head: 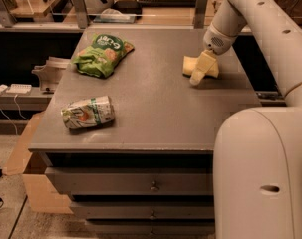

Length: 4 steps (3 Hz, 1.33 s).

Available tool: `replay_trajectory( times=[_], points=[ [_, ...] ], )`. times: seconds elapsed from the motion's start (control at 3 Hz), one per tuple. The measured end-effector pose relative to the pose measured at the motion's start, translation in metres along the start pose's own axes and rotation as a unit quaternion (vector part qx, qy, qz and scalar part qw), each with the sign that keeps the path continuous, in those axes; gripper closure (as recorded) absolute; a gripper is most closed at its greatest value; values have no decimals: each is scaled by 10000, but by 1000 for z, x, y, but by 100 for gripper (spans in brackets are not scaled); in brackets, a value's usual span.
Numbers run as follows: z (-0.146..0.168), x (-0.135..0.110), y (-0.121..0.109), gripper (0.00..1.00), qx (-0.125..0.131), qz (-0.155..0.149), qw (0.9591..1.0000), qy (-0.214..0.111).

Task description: Move sponge near green rice chip bag

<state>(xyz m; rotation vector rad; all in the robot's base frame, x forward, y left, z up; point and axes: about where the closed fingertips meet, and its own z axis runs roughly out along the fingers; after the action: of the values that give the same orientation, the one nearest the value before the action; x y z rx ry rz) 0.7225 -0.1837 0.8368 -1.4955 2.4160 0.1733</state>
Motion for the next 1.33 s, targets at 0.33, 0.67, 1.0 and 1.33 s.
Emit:
replay_trajectory(
  times=[0.33, 0.67, 1.0, 1.33],
  points=[
    [2, 2, -5, 41, 18, 52, 10000, -9],
    [-3, -2, -5, 64, 52, 13, 10000, -74],
    [-18, -24, 2, 88, 137, -284, 9993, -216],
    [-35, -57, 20, 100, 119, -838, 9951, -510]
  ],
)
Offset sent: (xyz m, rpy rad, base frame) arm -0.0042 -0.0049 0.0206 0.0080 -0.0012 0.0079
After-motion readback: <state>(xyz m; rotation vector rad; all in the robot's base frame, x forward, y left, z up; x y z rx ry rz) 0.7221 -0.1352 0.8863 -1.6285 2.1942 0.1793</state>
